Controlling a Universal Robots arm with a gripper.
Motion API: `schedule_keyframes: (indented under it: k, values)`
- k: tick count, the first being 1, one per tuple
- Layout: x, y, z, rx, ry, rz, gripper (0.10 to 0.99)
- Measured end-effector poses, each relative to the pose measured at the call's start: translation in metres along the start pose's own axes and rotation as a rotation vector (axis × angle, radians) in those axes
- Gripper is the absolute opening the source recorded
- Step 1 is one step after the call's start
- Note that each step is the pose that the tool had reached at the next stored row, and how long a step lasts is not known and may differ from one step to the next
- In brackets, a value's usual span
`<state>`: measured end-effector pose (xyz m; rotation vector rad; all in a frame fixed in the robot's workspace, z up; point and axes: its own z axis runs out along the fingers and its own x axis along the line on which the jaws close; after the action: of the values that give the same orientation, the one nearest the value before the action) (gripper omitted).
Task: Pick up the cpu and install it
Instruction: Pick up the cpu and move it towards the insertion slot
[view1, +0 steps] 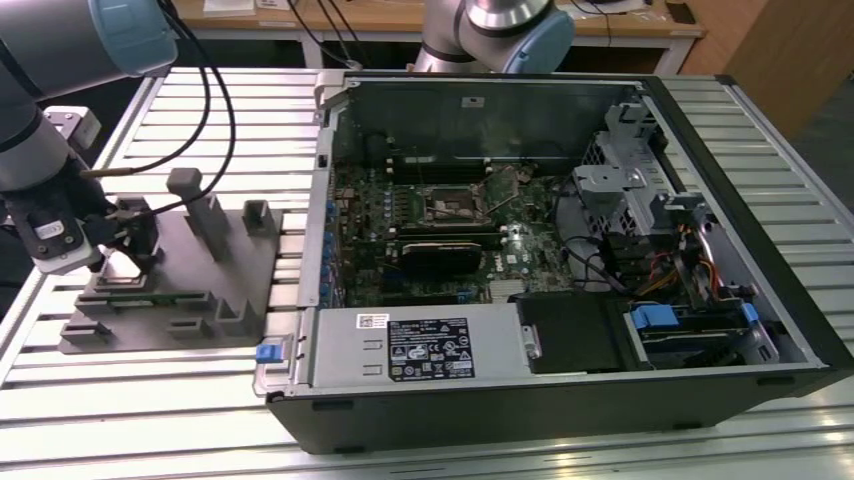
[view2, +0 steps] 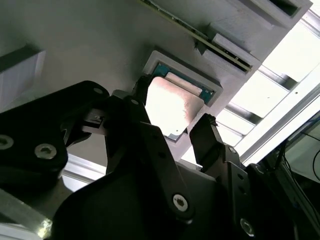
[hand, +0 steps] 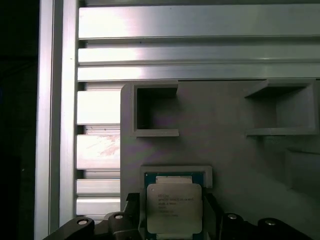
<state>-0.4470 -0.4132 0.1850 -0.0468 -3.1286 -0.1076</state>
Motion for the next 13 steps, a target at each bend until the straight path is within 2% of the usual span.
schedule_keyframes:
  k: [2, 3, 7, 13]
  values:
    - [0.0000, 0.0000, 0.0000, 0.000, 0.0004, 0.000, 0.600]
    - [0.0000, 0.0000, 0.0000, 0.000, 0.0004, 0.000, 0.533]
    - [0.0000, 0.0002, -0.0011, 0.000, -0.0004, 0.000, 0.533]
    - [0.0001, 0.0009, -0.0121, 0.000, 0.0000, 0.000, 0.533]
